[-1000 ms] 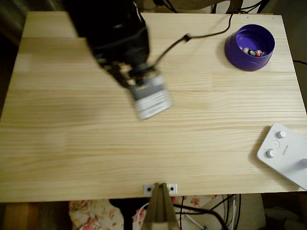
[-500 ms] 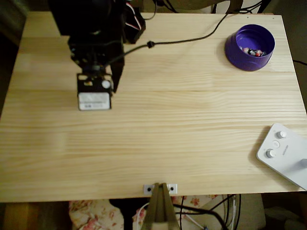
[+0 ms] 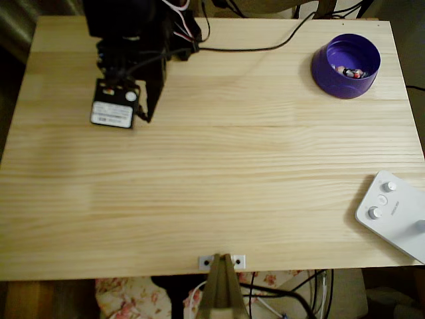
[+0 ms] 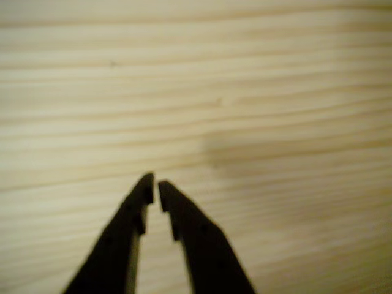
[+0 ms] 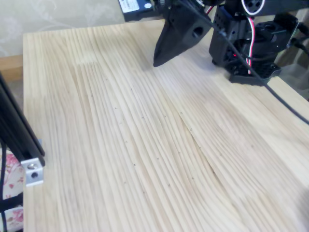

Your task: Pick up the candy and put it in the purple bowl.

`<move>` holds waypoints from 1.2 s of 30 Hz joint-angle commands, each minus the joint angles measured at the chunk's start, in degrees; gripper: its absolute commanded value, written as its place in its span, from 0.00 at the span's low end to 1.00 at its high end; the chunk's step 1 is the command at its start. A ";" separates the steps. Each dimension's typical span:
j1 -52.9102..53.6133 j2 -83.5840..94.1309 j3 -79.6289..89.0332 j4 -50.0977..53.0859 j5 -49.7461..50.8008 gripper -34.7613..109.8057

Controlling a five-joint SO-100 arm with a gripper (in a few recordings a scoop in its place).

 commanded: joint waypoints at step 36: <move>-0.70 2.46 -0.09 0.88 0.53 0.23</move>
